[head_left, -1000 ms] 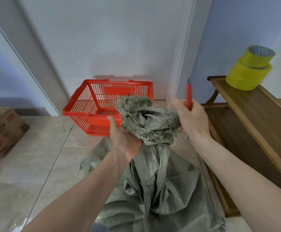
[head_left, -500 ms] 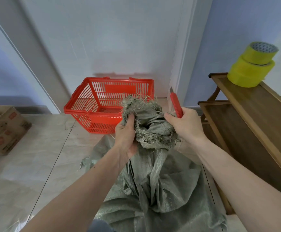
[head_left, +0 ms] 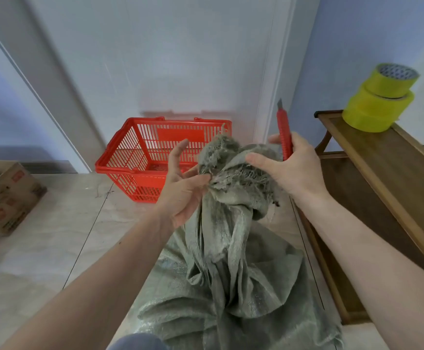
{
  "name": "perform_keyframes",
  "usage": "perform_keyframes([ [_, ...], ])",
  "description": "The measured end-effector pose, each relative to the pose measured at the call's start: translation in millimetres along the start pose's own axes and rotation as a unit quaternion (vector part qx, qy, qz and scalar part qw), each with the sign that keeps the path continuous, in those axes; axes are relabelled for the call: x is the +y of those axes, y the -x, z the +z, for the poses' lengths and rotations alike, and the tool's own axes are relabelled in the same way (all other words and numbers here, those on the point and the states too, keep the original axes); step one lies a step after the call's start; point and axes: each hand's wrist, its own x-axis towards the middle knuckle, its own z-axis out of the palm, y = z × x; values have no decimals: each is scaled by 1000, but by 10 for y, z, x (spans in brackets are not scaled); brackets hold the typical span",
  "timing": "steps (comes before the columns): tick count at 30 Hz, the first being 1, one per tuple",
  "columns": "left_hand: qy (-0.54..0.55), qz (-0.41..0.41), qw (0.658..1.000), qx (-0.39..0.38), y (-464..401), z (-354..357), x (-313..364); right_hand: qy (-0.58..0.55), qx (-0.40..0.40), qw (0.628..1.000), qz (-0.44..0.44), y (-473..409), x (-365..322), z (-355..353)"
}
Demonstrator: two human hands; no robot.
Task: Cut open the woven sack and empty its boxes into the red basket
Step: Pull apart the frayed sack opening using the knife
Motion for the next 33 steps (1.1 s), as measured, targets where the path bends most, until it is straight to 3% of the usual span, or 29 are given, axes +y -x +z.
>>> perform_keyframes([
  [3,-16,26,999,-12,-24,67,37,-5,-67,998,-3,30,55,45],
  [6,-37,27,998,49,-62,115,79,35,-185,981,46,30,203,95],
  [13,7,19,994,111,-111,89,98,-95,-216,957,170,-10,424,190],
  [18,-2,54,989,138,-113,0,98,-167,-193,956,144,-79,296,72],
  [22,-36,49,991,118,-154,-31,192,-60,-177,977,101,-216,76,-164],
  [27,-121,105,982,98,-246,98,384,69,-187,980,18,-462,-256,-442],
  [30,-194,126,968,96,-344,215,502,54,-174,983,-18,-581,-427,-479],
  [33,-272,87,953,98,-372,391,498,67,-155,984,-51,-671,-642,-462],
])
